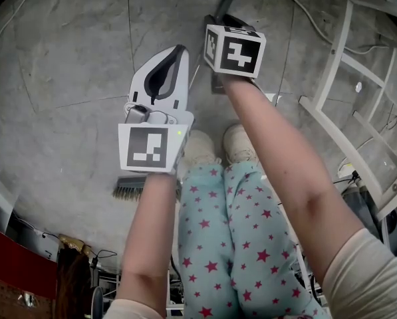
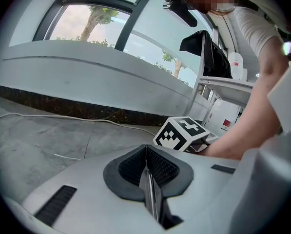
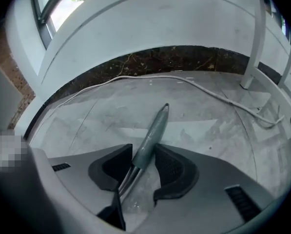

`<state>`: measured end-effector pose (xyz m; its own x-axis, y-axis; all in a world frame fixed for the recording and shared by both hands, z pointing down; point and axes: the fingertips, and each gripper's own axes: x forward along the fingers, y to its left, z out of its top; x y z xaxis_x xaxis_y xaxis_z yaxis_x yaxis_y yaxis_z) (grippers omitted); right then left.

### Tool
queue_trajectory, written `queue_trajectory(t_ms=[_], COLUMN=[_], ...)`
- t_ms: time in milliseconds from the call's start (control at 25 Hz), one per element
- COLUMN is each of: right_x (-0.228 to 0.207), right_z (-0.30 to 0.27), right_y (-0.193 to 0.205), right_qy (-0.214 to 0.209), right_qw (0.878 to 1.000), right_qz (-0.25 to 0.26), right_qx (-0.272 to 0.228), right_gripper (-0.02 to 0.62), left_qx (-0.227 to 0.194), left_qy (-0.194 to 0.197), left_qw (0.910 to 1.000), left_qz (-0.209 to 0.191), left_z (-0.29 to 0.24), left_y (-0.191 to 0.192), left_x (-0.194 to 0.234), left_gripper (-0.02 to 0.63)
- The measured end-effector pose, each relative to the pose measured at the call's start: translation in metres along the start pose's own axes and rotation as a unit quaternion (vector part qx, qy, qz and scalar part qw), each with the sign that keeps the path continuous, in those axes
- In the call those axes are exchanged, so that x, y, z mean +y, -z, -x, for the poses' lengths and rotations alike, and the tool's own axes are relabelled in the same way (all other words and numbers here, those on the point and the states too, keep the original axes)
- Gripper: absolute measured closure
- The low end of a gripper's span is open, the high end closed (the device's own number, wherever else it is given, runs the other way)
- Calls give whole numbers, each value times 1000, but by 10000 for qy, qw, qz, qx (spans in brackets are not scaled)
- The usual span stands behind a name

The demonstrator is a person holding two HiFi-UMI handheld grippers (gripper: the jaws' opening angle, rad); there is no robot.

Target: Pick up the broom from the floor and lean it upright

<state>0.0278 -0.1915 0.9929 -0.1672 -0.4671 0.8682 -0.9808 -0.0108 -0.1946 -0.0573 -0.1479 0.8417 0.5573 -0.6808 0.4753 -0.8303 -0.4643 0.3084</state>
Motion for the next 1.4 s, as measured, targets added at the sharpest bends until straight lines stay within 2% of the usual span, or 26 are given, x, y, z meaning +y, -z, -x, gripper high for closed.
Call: queue_trajectory(t_ms=[160, 360, 480, 560, 640, 720, 800, 1000, 1160, 1400], right_x=[5, 30, 62, 84, 106, 128, 146, 160, 169, 192], right_z=[18, 80, 139, 182, 220, 255, 288, 356, 396, 446], right_y=[-11, -56, -90, -116, -143, -166, -185, -225, -256, -301], right_qy=[-135, -399, -639, -800, -967, -1130, -1240, -1246, -1256, -1516], right_qw=[9998, 9964, 9910, 9854, 9785, 9713, 9653, 9539, 9430, 9228], right_qz=[-170, -287, -234, -205, -210, -159, -44, 68, 118, 342], right_qx=[-50, -692, -1153, -1486, -1809, -2088, -2299, -2730, -3080, -3527], right_gripper=[443, 457, 466, 472, 480, 486, 488, 492, 492, 492], left_qx=[40, 281, 139, -126, -196, -147, -360, -576, -712, -767], left_qy=[-57, -334, -430, -525, -686, -856, -945, -1131, -1149, -984], left_qw=[10000, 9990, 9990, 9985, 9974, 9962, 9948, 9918, 9906, 9919], left_qz=[-9, -91, -66, 88, 135, 39, -86, -170, -209, -217], left_z=[12, 42, 66, 84, 103, 124, 145, 189, 210, 217], left_y=[-8, -29, -63, -95, -121, -143, -171, -217, -246, -281], left_x=[-4, -8, -20, -29, -31, -28, -27, -33, -41, -58], left_gripper=[584, 584, 584, 584, 584, 584, 584, 584, 584, 584])
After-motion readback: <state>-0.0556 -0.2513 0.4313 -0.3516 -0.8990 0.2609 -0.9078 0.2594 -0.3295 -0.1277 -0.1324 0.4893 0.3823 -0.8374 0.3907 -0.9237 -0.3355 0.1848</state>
